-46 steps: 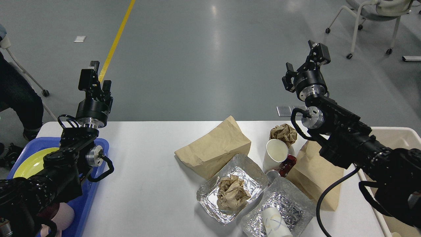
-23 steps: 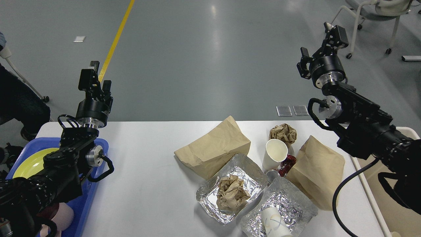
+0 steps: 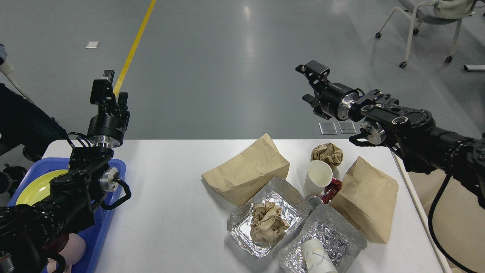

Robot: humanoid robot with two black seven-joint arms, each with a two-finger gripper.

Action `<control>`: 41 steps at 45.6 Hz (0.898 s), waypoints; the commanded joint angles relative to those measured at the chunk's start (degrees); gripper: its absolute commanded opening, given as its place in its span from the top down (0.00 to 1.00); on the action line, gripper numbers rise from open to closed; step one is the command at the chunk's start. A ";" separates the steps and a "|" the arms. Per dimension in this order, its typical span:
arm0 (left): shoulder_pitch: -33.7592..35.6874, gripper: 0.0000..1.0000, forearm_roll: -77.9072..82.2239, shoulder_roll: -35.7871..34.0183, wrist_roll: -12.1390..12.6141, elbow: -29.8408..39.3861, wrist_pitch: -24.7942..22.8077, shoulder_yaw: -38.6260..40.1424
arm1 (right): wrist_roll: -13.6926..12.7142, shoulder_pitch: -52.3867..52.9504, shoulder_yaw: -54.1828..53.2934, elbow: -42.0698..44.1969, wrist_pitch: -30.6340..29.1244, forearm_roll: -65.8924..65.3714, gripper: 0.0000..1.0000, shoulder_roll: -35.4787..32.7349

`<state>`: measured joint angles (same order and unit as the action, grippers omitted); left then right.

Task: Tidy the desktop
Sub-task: 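Lift the right gripper up and reach over the brown paper bag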

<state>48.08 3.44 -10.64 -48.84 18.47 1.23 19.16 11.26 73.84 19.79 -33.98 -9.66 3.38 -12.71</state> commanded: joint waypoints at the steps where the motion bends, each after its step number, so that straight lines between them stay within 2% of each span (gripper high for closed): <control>1: 0.00 0.03 -0.01 0.00 -0.03 0.07 0.00 0.00 | -9.49 4.20 5.51 -5.38 -0.18 0.67 0.00 -0.47; 5: 0.00 0.03 -0.01 0.00 -0.03 0.07 0.00 0.00 | -14.15 8.15 11.83 -9.43 -0.18 0.75 0.00 -0.91; 8: 0.00 0.03 -0.01 0.00 -0.03 -0.01 0.00 0.00 | -15.74 11.32 17.11 -12.24 -1.06 0.75 0.00 -0.56; 16: 0.00 0.03 -0.01 0.00 -0.03 -0.01 0.00 0.00 | -16.01 18.62 27.75 -14.36 -8.08 0.84 0.00 3.04; 28: 0.00 0.03 -0.01 0.00 -0.03 -0.01 0.00 0.00 | -15.92 29.86 42.42 -17.52 -22.58 1.37 0.00 8.48; 33: 0.00 0.03 -0.01 0.00 -0.03 -0.01 0.00 0.00 | -15.74 33.56 45.33 -19.54 -28.38 1.37 0.00 10.69; 34: 0.00 0.03 -0.01 0.00 -0.03 -0.01 0.00 0.00 | -15.65 35.91 46.21 -21.81 -31.44 1.37 0.00 10.69; 41: 0.00 0.03 -0.01 0.00 -0.03 -0.01 0.00 0.00 | -15.65 41.91 47.18 -29.11 -35.60 1.46 0.00 10.51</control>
<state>48.07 3.43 -10.63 -48.87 18.46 1.23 19.16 -4.39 111.70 65.98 -57.93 -42.42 4.81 -2.03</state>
